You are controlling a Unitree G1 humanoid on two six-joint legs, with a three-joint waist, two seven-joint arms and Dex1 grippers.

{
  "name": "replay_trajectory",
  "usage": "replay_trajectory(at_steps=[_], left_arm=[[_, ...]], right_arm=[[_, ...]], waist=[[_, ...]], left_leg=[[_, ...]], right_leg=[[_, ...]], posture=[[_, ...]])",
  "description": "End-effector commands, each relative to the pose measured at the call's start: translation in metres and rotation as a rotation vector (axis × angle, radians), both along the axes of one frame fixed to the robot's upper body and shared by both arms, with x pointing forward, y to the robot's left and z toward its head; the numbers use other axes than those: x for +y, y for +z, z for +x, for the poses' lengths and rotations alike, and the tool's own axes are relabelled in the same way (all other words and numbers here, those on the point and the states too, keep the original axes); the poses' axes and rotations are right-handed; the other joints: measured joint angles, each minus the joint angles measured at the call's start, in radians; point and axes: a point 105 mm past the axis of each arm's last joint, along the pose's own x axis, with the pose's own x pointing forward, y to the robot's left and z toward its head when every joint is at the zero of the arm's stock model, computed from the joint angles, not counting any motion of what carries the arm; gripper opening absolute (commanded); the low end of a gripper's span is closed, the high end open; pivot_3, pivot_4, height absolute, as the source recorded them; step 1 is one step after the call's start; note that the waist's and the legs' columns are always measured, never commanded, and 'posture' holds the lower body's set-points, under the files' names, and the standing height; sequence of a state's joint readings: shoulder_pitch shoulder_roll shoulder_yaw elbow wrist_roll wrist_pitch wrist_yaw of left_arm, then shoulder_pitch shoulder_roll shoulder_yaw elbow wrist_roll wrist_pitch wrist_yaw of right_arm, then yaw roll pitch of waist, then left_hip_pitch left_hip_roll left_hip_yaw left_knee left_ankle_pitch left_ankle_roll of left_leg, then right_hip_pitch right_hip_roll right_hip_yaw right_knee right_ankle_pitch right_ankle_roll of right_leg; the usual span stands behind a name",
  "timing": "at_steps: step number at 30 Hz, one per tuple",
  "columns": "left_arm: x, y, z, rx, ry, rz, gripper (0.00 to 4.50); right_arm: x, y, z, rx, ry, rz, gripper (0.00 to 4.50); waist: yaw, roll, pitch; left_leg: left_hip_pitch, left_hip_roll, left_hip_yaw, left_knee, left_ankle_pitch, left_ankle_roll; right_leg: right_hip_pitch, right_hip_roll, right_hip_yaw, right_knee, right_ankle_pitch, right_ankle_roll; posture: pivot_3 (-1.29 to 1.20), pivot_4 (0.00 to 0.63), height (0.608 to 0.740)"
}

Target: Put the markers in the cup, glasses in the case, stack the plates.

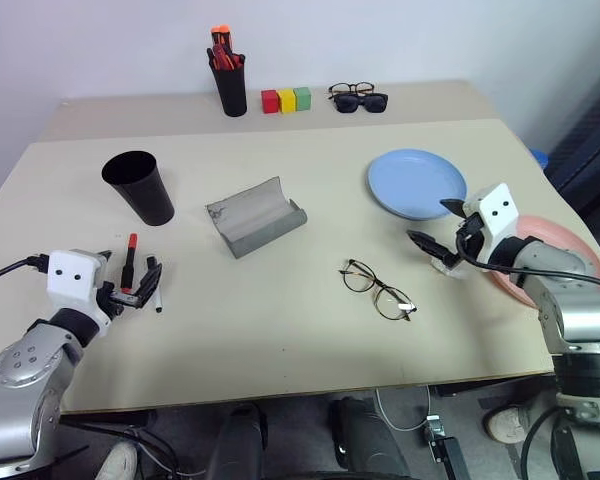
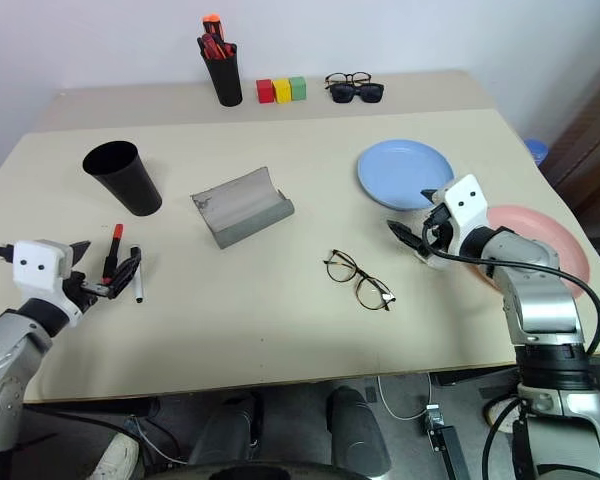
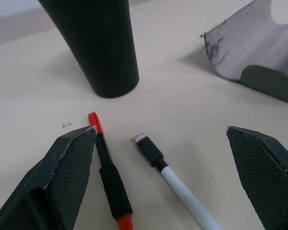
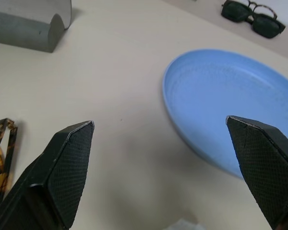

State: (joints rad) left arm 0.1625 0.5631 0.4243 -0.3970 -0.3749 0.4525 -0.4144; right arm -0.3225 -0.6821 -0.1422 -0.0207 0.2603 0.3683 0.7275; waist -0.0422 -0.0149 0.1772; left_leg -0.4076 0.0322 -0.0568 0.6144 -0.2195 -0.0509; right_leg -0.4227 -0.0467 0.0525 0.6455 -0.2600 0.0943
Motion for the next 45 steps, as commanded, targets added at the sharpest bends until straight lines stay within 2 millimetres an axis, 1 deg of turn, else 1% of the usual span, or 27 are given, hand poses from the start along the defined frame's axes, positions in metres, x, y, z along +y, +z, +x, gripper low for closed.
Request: replay_trajectory(at_steps=[1,4,10,12,14,16,18,19,22,25,28,31,36,40,41,43,44,45], left_arm=[[0.002,0.009,0.0,-0.025,-0.005,0.02,4.45],[0.005,0.008,-0.002,-0.023,0.004,0.026,4.45],[0.007,0.013,-0.002,-0.024,0.011,0.039,4.45],[0.019,0.015,-0.001,-0.015,0.074,0.035,4.45],[0.028,0.012,0.003,0.03,0.142,0.027,4.45],[0.041,0.005,0.005,0.087,0.22,0.022,4.45],[0.058,0.0,0.007,0.119,0.325,-0.025,4.45],[0.061,0.001,0.011,0.127,0.364,-0.043,4.45],[0.057,0.003,0.024,0.186,0.381,-0.079,4.45],[0.054,0.004,0.036,0.226,0.392,-0.096,4.45],[0.054,0.003,0.045,0.273,0.407,-0.118,4.45],[0.052,-0.001,0.053,0.313,0.405,-0.134,4.45],[0.05,-0.013,0.071,0.406,0.43,-0.155,4.45],[0.053,-0.019,0.076,0.447,0.461,-0.163,4.45],[0.053,-0.019,0.076,0.448,0.464,-0.173,4.22],[0.053,-0.02,0.077,0.449,0.463,-0.183,3.6],[0.053,-0.02,0.077,0.45,0.463,-0.184,3.15],[0.052,-0.021,0.076,0.45,0.466,-0.183,2.59]], right_arm=[[0.008,0.013,-0.001,-0.051,0.015,0.021,4.5],[0.015,0.013,0.001,-0.059,0.022,0.034,4.5],[0.035,0.023,0.002,-0.08,0.085,0.057,4.5],[0.058,0.027,-0.001,-0.1,0.153,0.067,4.5],[0.081,0.032,-0.003,-0.117,0.22,0.081,4.5],[0.107,0.03,-0.007,-0.11,0.285,0.085,4.5],[0.133,0.024,-0.011,-0.108,0.331,0.086,4.5],[0.146,0.023,-0.013,-0.108,0.354,0.1,4.5],[0.175,0.029,-0.02,-0.119,0.423,0.158,4.5],[0.194,0.022,-0.03,-0.108,0.466,0.174,4.5],[0.205,0.018,-0.039,-0.094,0.491,0.189,4.5],[0.209,0.017,-0.044,-0.085,0.492,0.205,4.5],[0.208,0.014,-0.043,-0.077,0.469,0.214,4.5],[0.207,0.014,-0.041,-0.081,0.46,0.213,4.5],[0.206,0.014,-0.04,-0.083,0.457,0.213,4.5],[0.206,0.015,-0.039,-0.085,0.452,0.213,4.5],[0.206,0.015,-0.038,-0.086,0.451,0.213,4.5],[0.206,0.015,-0.038,-0.087,0.451,0.213,4.5]], waist=[[-0.001,0.0,0.0],[-0.001,0.0,0.0],[-0.001,0.0,0.0],[-0.003,0.0,0.0],[-0.003,0.0,0.0],[-0.003,0.0,0.0],[-0.002,0.0,0.0],[-0.002,-0.001,0.0],[0.002,-0.002,0.0],[0.003,-0.003,0.0],[0.002,-0.004,-0.001],[-0.002,-0.004,-0.001],[-0.001,-0.004,-0.001],[-0.001,-0.004,-0.001],[-0.002,-0.004,-0.001],[-0.002,-0.004,-0.001],[-0.003,-0.004,-0.001],[-0.004,-0.004,-0.001]], left_leg=[[0.0,0.0,0.0,0.0,0.0,0.0],[0.0,0.0,0.0,0.0,0.0,0.0],[0.0,0.0,0.0,0.0,0.0,0.0],[0.0,0.0,0.0,0.0,0.0,0.0],[0.001,0.001,-0.001,0.0,0.0,0.0],[0.001,0.0,-0.001,0.0,0.0,0.0],[0.001,0.0,-0.001,0.0,0.0,0.0],[0.001,0.0,-0.002,0.0,0.0,0.0],[0.0,0.0,-0.003,0.0,0.0,0.0],[0.0,0.0,-0.003,0.0,0.0,0.0],[0.0,0.0,-0.003,0.0,0.0,0.0],[0.0,0.0,-0.003,0.0,0.0,0.0],[0.0,0.0,-0.003,0.0,0.0,0.0],[0.001,0.0,-0.003,0.0,0.0,-0.001],[0.001,0.0,-0.003,0.0,0.0,-0.001],[0.001,0.0,-0.003,0.0,0.0,-0.001],[0.001,0.0,-0.003,0.0,0.0,-0.001],[0.001,0.0,-0.003,0.0,0.0,-0.001]], right_leg=[[0.0,0.0,0.0,0.0,0.0,0.0],[0.0,0.0,0.0,0.0,0.0,0.0],[0.0,0.0,0.0,0.0,0.0,0.0],[0.0,0.0,0.0,0.001,0.0,0.0],[0.0,0.001,0.0,0.002,0.001,0.001],[0.0,0.001,0.0,0.003,0.001,0.002],[0.0,0.001,0.0,0.003,0.001,0.002],[0.0,0.001,-0.001,0.003,0.001,0.002],[0.0,0.001,-0.002,0.003,0.001,0.003],[0.0,0.0,-0.002,0.003,0.001,0.003],[0.0,0.0,-0.002,0.003,0.001,0.003],[0.0,0.0,-0.002,0.004,0.001,0.003],[0.0,0.001,-0.002,0.004,0.002,0.003],[0.0,0.0,-0.002,0.005,0.002,0.003],[0.0,0.0,-0.002,0.005,0.002,0.003],[0.0,0.0,-0.002,0.005,0.002,0.003],[0.0,0.0,-0.002,0.005,0.002,0.003],[0.0,0.0,-0.002,0.005,0.002,0.003]], posture=[[0.0,0.15,0.74],[0.0,0.15,0.74],[0.0,0.15,0.74],[0.0,0.15,0.74],[0.0,0.15,0.74],[0.0,0.15,0.74],[0.0,0.15,0.74],[0.0,0.15,0.74],[0.0,0.15,0.74],[0.0,0.15,0.74],[0.0,0.15,0.74],[0.0,0.15,0.74],[0.0,0.15,0.74],[0.0,0.15,0.74],[0.0,0.15,0.74],[0.0,0.15,0.74],[0.0,0.15,0.74],[0.0,0.15,0.74]])
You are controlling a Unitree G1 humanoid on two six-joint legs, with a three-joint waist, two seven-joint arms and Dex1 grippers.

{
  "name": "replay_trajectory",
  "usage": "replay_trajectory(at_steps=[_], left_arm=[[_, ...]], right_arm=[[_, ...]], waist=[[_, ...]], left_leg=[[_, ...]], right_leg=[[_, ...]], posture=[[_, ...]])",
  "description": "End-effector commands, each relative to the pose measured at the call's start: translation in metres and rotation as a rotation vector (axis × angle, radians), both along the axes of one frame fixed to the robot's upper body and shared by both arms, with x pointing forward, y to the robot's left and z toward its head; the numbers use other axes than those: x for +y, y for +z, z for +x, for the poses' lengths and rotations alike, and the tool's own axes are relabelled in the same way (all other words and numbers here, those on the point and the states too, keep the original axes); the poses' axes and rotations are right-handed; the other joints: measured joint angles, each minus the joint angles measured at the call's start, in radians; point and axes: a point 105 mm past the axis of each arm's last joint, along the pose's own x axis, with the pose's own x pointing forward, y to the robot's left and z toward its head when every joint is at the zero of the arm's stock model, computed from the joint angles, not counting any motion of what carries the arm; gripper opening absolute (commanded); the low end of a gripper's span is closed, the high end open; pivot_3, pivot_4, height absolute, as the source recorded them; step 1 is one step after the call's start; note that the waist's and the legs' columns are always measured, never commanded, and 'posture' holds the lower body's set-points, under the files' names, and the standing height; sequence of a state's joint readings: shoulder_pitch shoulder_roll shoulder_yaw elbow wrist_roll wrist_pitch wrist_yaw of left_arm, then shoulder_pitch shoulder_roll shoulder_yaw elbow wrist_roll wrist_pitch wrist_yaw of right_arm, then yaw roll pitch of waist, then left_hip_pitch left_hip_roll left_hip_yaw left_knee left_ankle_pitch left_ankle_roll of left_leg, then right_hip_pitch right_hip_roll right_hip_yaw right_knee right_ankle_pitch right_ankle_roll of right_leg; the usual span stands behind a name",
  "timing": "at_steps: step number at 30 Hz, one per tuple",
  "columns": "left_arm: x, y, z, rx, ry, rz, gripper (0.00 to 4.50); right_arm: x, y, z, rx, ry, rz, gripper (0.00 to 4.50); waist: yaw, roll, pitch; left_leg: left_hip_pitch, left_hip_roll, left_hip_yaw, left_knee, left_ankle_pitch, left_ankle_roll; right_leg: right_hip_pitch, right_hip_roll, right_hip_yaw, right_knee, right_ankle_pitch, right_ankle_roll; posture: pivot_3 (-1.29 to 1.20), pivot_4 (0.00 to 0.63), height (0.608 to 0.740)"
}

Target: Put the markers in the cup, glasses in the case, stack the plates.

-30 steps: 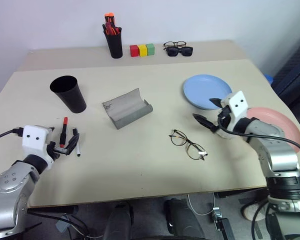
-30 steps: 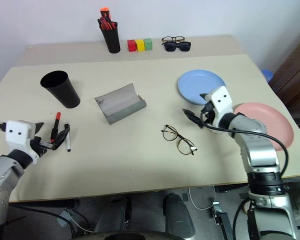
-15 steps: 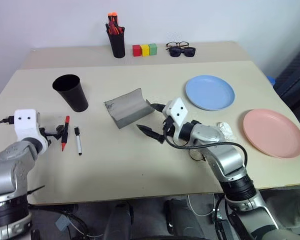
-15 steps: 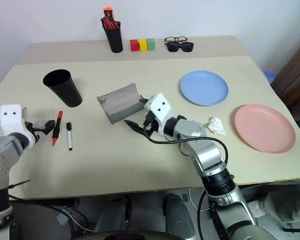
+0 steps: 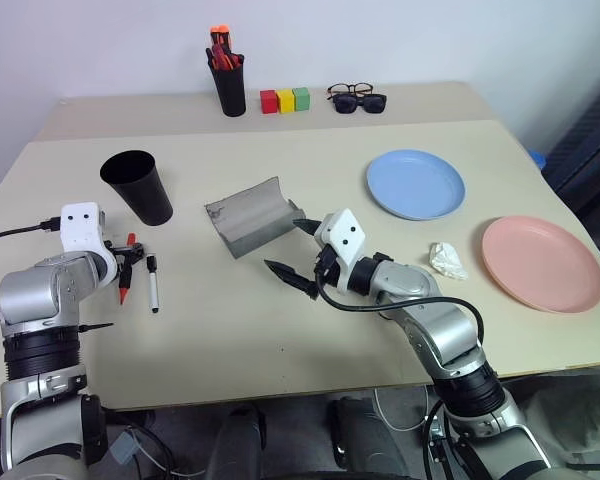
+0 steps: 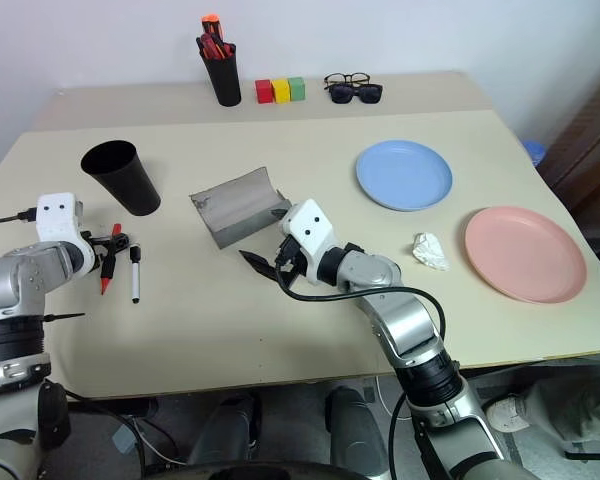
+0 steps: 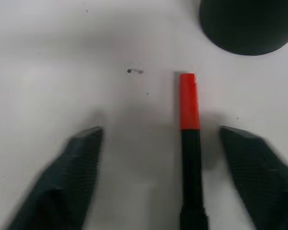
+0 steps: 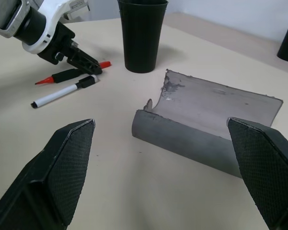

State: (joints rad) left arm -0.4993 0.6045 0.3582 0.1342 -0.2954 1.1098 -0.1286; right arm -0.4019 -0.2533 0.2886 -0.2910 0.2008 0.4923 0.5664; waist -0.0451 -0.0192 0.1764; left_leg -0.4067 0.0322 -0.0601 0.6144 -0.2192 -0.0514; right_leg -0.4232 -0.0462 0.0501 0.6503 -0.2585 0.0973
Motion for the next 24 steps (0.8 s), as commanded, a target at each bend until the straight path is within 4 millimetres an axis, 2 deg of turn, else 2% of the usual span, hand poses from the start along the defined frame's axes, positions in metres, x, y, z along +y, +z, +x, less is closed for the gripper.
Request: replay_trajectory(at_steps=[1,5,7,9,12,15,17,18,20,24], left_arm=[[0.008,-0.004,-0.005,0.023,0.042,0.02,2.15],[0.008,-0.002,-0.005,-0.008,0.05,0.028,0.13],[0.012,0.007,-0.004,-0.067,0.054,0.058,0.05],[0.026,0.03,-0.002,-0.201,0.135,0.104,0.05],[0.048,0.09,-0.006,-0.51,0.281,0.267,0.05],[0.049,0.14,-0.015,-0.764,0.337,0.279,0.05],[0.04,0.167,-0.015,-0.89,0.3,0.298,0.05],[0.027,0.186,-0.01,-0.962,0.235,0.323,0.05],[0.003,0.21,0.003,-1.054,0.139,0.343,0.05],[-0.037,0.223,0.036,-1.112,-0.015,0.397,0.05]], right_arm=[[0.003,0.015,-0.002,-0.059,0.013,0.034,4.5],[0.005,0.017,-0.002,-0.063,0.02,0.034,4.5],[0.005,0.017,-0.002,-0.065,0.023,0.033,4.5],[0.005,0.019,-0.002,-0.069,0.027,0.035,4.5],[0.005,0.023,-0.001,-0.077,0.035,0.041,4.5],[0.006,0.027,-0.001,-0.085,0.042,0.051,4.5],[0.007,0.031,0.0,-0.09,0.044,0.06,4.5],[0.008,0.035,0.001,-0.098,0.045,0.074,4.5],[0.01,0.048,0.007,-0.126,0.025,0.128,4.5],[0.009,0.078,0.026,-0.174,-0.065,0.245,4.5]], waist=[[-0.001,0.0,0.0],[-0.001,0.0,0.0],[-0.001,0.0,0.0],[0.001,0.0,0.0],[0.003,-0.002,0.001],[0.007,-0.006,0.001],[0.012,-0.006,0.001],[0.015,-0.006,0.001],[0.026,-0.007,0.001],[0.031,-0.007,0.001]], left_leg=[[0.0,0.0,0.0,0.0,0.0,0.0],[0.0,0.0,0.0,0.0,0.0,0.0],[0.0,0.0,0.0,0.0,0.0,0.0],[0.0,0.0,0.0,0.0,0.0,0.0],[0.0,0.0,0.0,0.0,0.0,0.0],[-0.001,0.0,0.0,0.0,0.001,-0.001],[-0.001,0.0,0.0,0.0,0.001,-0.002],[-0.001,0.0,0.0,0.0,0.001,-0.002],[-0.001,0.0,0.0,0.0,0.001,-0.002],[-0.001,-0.001,0.0,0.0,0.002,-0.004]], right_leg=[[0.0,0.0,0.0,0.0,0.0,0.0],[0.0,0.0,0.0,0.0,0.0,0.0],[0.0,0.0,0.0,0.0,0.0,0.0],[0.0,0.0,0.0,0.0,0.0,0.0],[0.0,0.0,0.0,0.0,0.0,0.0],[0.0,-0.001,0.0,0.0,0.0,0.0],[0.0,-0.001,0.0,0.0,0.0,0.0],[0.0,-0.001,0.0,0.0,0.0,0.0],[0.0,-0.001,0.0,-0.001,0.001,0.0],[0.0,-0.001,-0.001,-0.001,0.001,0.002]], posture=[[0.0,0.15,0.74],[0.0,0.15,0.74],[0.0,0.15,0.74],[0.0,0.15,0.74],[0.0,0.15,0.74],[0.0,0.15,0.74],[0.0,0.15,0.74],[0.0,0.15,0.74],[0.0,0.15,0.74],[0.0,0.15,0.74]])
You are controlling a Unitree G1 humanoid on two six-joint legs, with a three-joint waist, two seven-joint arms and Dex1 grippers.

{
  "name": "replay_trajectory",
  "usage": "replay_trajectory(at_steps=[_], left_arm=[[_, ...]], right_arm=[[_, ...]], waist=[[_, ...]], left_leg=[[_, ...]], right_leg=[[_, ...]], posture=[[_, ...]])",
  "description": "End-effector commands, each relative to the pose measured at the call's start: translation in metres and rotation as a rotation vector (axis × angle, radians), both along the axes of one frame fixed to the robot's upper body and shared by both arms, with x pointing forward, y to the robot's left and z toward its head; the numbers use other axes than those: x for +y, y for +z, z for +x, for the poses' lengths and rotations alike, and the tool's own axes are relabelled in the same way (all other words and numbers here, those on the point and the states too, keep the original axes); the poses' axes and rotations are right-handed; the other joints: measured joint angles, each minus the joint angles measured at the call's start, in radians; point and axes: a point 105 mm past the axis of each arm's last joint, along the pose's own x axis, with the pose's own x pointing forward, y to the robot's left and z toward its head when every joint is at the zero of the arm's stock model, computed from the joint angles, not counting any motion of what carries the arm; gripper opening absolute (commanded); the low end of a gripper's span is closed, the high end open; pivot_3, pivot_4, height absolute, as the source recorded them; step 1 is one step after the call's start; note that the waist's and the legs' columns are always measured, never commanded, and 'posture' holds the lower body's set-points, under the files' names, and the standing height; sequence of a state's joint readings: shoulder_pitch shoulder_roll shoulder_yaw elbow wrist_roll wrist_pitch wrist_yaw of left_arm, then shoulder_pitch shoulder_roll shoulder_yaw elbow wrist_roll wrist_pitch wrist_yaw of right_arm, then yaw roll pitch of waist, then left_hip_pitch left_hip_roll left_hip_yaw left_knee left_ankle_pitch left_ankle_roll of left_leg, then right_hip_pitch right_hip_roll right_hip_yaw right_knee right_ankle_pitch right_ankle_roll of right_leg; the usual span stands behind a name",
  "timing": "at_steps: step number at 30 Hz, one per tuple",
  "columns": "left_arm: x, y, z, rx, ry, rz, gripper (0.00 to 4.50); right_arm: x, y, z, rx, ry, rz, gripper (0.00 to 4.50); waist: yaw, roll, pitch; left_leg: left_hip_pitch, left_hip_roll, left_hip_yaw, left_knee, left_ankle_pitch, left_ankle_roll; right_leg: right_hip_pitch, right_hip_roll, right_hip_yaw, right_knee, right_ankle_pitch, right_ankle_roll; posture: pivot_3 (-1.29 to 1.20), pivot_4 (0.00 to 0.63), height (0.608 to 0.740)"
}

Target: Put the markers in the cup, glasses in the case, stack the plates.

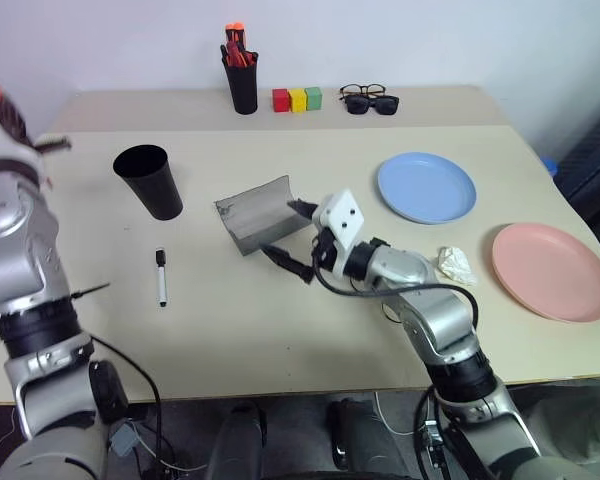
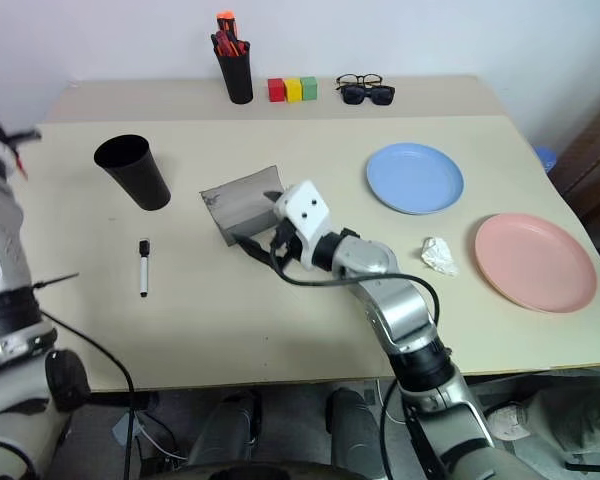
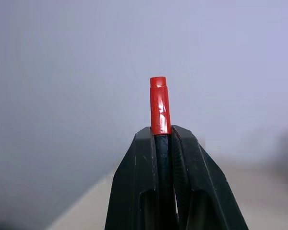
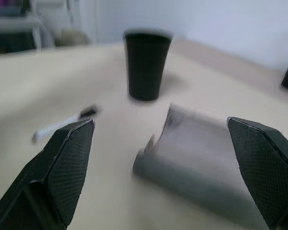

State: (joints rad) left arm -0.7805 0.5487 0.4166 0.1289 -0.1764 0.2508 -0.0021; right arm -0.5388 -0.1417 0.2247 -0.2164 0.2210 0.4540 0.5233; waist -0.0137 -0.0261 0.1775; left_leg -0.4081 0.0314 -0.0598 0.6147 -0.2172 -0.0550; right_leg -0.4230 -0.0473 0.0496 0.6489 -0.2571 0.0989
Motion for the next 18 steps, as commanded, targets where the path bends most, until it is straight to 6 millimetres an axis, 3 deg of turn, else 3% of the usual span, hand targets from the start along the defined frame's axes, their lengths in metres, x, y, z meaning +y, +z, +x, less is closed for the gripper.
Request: replay_trajectory(at_steps=[1,7,18], left_arm=[[-0.032,0.005,0.025,-0.022,-0.066,0.146,0.05],[-0.043,-0.024,0.056,0.003,-0.074,0.156,0.05],[-0.042,-0.073,0.061,0.047,-0.084,0.141,0.05]], right_arm=[[-0.004,0.038,0.01,-0.09,-0.054,0.116,4.5],[0.0,0.047,0.01,-0.107,-0.033,0.14,4.5],[-0.001,0.042,0.004,-0.095,-0.031,0.138,4.5]], waist=[[-0.001,0.0,0.0],[-0.014,0.0,0.0],[-0.026,0.0,0.0]], left_leg=[[0.0,0.0,0.0,0.0,0.0,0.0],[0.0,0.0,0.0,-0.002,0.0,0.001],[-0.001,0.0,0.0,-0.001,0.0,0.001]], right_leg=[[0.0,0.0,0.0,0.0,0.0,0.0],[-0.002,0.001,0.0,0.0,0.0,0.0],[-0.003,0.0,0.0,0.001,0.0,0.0]], posture=[[0.0,0.15,0.74],[0.0,0.15,0.74],[0.0,0.15,0.74]])
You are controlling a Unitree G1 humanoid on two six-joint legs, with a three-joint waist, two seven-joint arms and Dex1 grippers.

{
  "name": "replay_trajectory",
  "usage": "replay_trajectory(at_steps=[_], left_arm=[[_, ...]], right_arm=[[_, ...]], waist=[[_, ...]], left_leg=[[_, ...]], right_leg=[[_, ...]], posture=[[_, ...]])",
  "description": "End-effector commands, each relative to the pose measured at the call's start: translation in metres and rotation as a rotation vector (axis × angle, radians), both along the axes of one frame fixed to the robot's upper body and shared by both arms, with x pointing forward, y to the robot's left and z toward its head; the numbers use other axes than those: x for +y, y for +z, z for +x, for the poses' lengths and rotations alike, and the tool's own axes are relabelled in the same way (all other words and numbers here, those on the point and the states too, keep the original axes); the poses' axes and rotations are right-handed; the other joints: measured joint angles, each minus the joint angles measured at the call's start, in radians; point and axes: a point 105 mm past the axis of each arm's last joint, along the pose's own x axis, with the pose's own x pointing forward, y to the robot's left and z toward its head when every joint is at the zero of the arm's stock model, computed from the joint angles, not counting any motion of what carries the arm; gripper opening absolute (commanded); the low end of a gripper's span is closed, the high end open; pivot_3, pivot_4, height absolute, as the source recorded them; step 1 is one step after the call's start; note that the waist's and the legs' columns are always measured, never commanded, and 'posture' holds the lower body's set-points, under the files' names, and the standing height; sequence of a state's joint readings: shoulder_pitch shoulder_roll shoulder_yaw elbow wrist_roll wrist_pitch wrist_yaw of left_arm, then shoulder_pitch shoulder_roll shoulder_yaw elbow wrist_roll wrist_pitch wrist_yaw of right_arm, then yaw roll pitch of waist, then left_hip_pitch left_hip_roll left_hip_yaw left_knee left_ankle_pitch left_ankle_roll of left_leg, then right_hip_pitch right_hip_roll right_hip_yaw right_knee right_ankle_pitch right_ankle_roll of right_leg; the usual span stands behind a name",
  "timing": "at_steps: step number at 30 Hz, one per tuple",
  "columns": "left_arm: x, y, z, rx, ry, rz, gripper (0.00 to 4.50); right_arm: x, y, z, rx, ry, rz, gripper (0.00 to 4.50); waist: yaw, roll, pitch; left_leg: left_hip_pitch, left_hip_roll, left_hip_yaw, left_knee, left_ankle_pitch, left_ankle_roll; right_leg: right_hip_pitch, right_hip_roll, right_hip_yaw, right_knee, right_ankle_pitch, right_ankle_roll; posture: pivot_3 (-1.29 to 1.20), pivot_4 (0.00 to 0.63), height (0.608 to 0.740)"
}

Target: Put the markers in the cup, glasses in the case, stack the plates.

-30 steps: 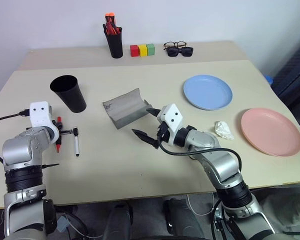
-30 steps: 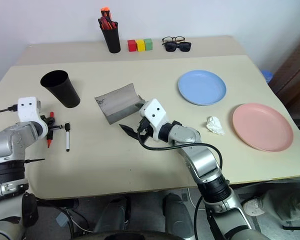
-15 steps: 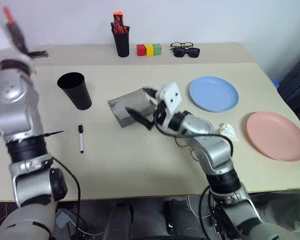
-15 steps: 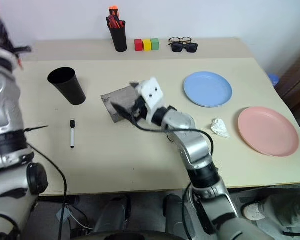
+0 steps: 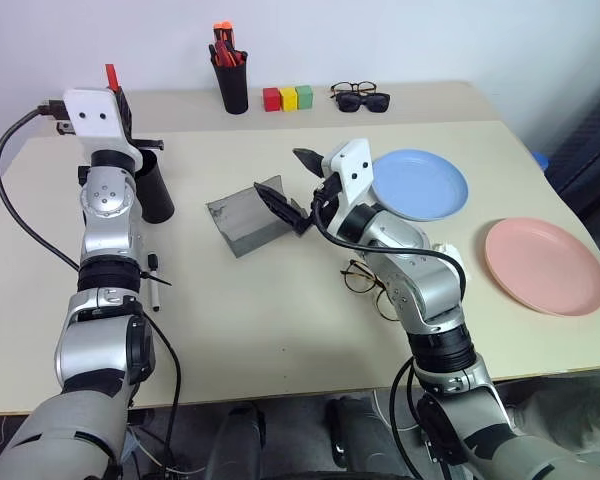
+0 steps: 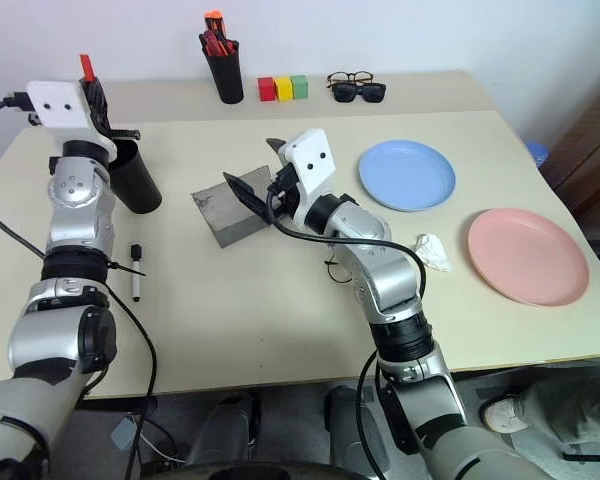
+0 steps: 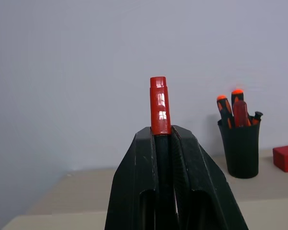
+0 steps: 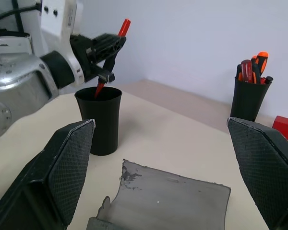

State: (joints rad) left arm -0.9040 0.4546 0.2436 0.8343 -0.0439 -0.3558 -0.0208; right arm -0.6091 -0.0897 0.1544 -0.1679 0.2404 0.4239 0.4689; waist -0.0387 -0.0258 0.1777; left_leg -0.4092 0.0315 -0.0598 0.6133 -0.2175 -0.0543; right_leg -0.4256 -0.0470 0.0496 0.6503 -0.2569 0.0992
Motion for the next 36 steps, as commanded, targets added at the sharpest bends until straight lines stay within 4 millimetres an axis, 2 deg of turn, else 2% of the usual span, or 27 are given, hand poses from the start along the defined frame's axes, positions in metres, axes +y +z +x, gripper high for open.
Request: replay_trajectory(at_steps=[1,6,12,15,17,19,22,24,27,29,31,32,36], left_arm=[[-0.002,0.001,-0.004,-0.03,-0.001,0.025,0.05],[0.002,-0.005,-0.005,-0.017,0.019,0.012,0.05],[0.005,-0.002,-0.011,-0.047,0.029,-0.022,2.72],[0.011,0.008,-0.019,-0.098,0.047,-0.061,2.72],[0.012,0.03,-0.037,-0.198,0.026,-0.078,2.72],[0.003,0.046,-0.06,-0.258,-0.045,-0.064,2.72],[-0.006,0.047,-0.085,-0.236,-0.102,-0.032,2.72],[-0.012,0.034,-0.102,-0.153,-0.142,0.004,2.72],[-0.014,-0.001,-0.121,0.069,-0.177,0.006,3.63],[-0.005,-0.041,-0.125,0.328,-0.113,-0.01,4.44],[0.01,-0.072,-0.132,0.518,0.014,-0.022,4.44],[0.015,-0.078,-0.135,0.563,0.059,-0.037,4.44],[0.012,-0.12,-0.134,0.823,0.111,-0.206,4.44]], right_arm=[[0.004,0.016,-0.01,-0.06,0.031,0.026,4.5],[0.005,0.015,-0.009,-0.061,0.038,0.02,4.5],[0.007,0.015,-0.009,-0.06,0.049,0.014,4.5],[0.007,0.014,-0.01,-0.057,0.053,0.011,4.5],[0.008,0.012,-0.011,-0.058,0.057,0.003,4.5],[0.006,0.01,-0.011,-0.053,0.053,-0.003,4.5],[0.004,0.007,-0.011,-0.045,0.05,-0.009,4.5],[0.003,0.004,-0.011,-0.038,0.053,-0.015,4.5],[0.004,0.002,-0.011,-0.03,0.061,-0.021,4.5],[0.005,0.001,-0.011,-0.026,0.07,-0.024,4.5],[0.008,0.0,-0.011,-0.024,0.083,-0.027,4.5],[0.008,0.0,-0.011,-0.024,0.087,-0.028,4.5],[0.013,0.0,-0.012,-0.026,0.113,-0.032,4.5]], waist=[[-0.001,0.0,0.0],[-0.002,0.0,0.0],[-0.003,0.0,0.0],[-0.003,0.0,0.0],[-0.006,0.0,0.0],[-0.006,0.0,0.0],[-0.006,0.0,0.0],[-0.006,0.0,0.0],[-0.01,0.001,0.0],[-0.008,0.001,0.0],[-0.006,0.001,0.0],[-0.005,0.001,0.0],[-0.002,0.0,0.0]], left_leg=[[0.0,0.0,0.0,0.0,0.0,0.0],[0.0,0.0,0.0,0.0,0.0,0.0],[0.0,0.0,0.0,0.0,0.0,0.0],[0.0,0.0,0.0,0.0,0.0,0.0],[0.0,0.0,0.0,0.0,0.0,0.0],[0.0,0.0,0.0,0.0,0.0,0.0],[0.0,0.001,0.0,-0.001,0.0,0.0],[0.001,0.0,0.0,0.0,0.0,0.0],[0.001,0.001,0.0,0.0,0.0,0.0],[0.002,0.001,0.0,0.0,0.0,0.0],[0.002,0.001,-0.001,0.0,0.0,0.0],[0.002,0.001,-0.001,0.0,0.0,0.0],[0.001,0.0,-0.001,0.001,0.0,0.0]], right_leg=[[0.0,0.0,0.0,0.0,0.0,0.0],[0.0,0.0,0.0,0.0,0.0,0.0],[0.0,0.0,0.0,0.0,0.0,0.0],[0.0,0.0,0.0,0.0,0.0,0.0],[0.0,0.0,0.0,0.0,0.0,0.0],[0.0,0.0,0.0,0.0,0.0,0.0],[0.0,0.0,0.0,0.0,0.0,0.0],[0.0,0.0,0.001,0.001,0.0,0.0],[0.0,0.0,0.001,0.001,0.0,-0.001],[0.0,0.001,0.001,0.002,0.0,-0.001],[0.0,0.001,0.001,0.002,0.0,-0.001],[0.0,0.001,0.001,0.002,0.0,-0.001],[0.001,0.0,0.0,0.001,0.0,-0.001]], posture=[[0.0,0.15,0.74],[0.0,0.15,0.74],[0.0,0.15,0.74],[0.0,0.15,0.74],[0.0,0.15,0.74],[0.0,0.15,0.74],[0.0,0.15,0.74],[0.0,0.15,0.74],[0.0,0.15,0.74],[0.0,0.15,0.74],[0.0,0.15,0.74],[0.0,0.15,0.74],[0.0,0.15,0.74]])
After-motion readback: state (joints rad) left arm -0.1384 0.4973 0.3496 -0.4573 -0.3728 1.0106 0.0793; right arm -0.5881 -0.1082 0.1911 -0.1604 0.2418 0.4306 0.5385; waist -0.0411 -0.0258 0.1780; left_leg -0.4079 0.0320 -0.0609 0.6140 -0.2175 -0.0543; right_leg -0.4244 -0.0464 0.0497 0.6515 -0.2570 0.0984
